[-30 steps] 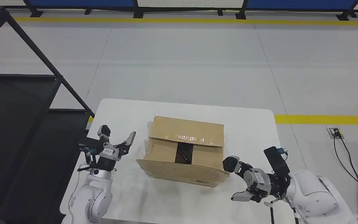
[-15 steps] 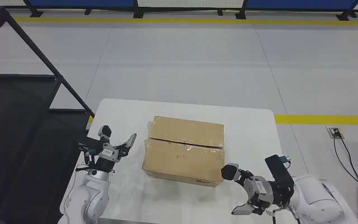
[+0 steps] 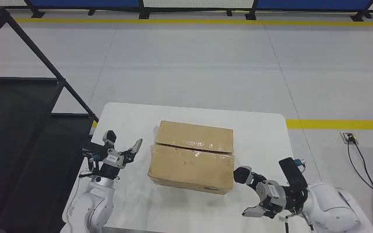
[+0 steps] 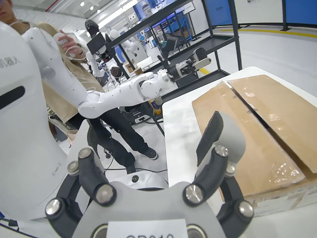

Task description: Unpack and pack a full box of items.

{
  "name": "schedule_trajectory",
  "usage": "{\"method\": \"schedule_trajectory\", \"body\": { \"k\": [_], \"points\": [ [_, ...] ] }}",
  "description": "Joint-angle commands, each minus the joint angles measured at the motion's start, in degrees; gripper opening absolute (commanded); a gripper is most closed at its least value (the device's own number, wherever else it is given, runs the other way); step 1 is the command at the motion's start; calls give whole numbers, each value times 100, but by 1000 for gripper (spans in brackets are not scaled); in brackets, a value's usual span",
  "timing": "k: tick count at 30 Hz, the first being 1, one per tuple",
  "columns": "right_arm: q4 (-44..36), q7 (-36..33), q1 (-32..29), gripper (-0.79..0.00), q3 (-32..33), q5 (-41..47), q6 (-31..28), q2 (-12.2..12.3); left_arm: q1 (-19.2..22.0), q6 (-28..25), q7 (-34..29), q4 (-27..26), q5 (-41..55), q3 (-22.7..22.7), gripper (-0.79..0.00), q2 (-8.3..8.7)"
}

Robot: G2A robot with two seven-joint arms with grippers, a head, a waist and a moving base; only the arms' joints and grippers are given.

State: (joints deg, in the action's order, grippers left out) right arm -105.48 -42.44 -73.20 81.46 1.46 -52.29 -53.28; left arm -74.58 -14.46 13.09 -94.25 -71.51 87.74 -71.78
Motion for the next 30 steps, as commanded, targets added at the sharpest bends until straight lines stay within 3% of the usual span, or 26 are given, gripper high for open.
{"method": "schedule_trajectory", "body": {
  "k": [1, 7, 14, 22, 30],
  "points": [
    [234, 129, 131, 0, -126, 128, 496, -20, 0, 0, 0, 0, 0, 0, 0, 0],
    [1064, 39, 626, 0, -495, 432, 1515, -76, -42, -15, -2, -47, 19, 16, 0, 3],
    [1707, 192, 1007, 0, -734, 375, 1998, -144, -144, 138, 71, -120, 167, 123, 0, 4],
    [1903, 133, 1167, 0, -987, 584, 2028, -215, -180, 108, 58, -123, 154, 138, 0, 13],
    [2192, -756, 1430, 0, -1222, 1922, 1328, -277, -171, 85, 50, -89, 206, 133, 0, 15]
  ]
}}
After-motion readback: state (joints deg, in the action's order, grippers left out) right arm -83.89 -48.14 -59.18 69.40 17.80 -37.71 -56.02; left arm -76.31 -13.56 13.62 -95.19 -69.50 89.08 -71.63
